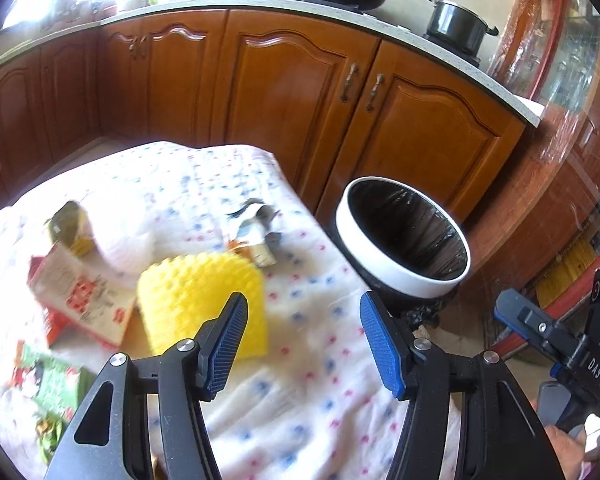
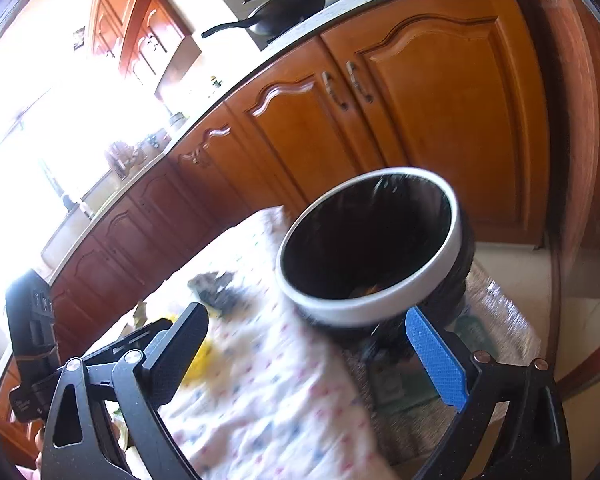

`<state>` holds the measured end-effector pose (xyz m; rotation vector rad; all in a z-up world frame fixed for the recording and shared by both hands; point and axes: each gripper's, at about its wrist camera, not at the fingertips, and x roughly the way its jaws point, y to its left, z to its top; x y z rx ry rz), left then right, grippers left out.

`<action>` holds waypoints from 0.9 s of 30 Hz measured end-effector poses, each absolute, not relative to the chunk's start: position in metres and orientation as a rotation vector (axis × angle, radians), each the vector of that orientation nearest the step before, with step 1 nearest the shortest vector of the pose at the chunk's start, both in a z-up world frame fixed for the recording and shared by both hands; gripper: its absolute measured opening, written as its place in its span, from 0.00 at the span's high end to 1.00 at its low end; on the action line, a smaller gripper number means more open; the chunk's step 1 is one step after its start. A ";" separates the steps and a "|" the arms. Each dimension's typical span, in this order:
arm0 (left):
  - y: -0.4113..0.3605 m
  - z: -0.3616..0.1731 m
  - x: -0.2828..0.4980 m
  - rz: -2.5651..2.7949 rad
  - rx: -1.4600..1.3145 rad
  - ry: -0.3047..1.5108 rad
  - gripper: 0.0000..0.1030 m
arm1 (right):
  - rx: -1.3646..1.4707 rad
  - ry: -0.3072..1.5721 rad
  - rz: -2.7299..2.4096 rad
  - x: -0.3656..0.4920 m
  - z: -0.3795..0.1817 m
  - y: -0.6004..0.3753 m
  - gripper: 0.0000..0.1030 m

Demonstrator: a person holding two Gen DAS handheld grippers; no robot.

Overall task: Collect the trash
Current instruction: 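Grasp yellow foam fruit net with left tool while right tool grasps silver wrapper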

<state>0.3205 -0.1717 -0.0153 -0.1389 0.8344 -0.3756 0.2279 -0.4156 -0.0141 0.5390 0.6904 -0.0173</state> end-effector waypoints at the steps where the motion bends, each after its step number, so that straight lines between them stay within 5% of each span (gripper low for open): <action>1: -0.165 -0.015 0.316 -0.369 -0.147 0.832 0.44 | 0.542 0.695 -0.012 0.225 -0.015 -0.411 0.03; 27: -0.082 -0.015 0.290 -0.304 -0.250 0.877 0.42 | 0.488 0.734 0.131 0.241 -0.024 -0.330 0.03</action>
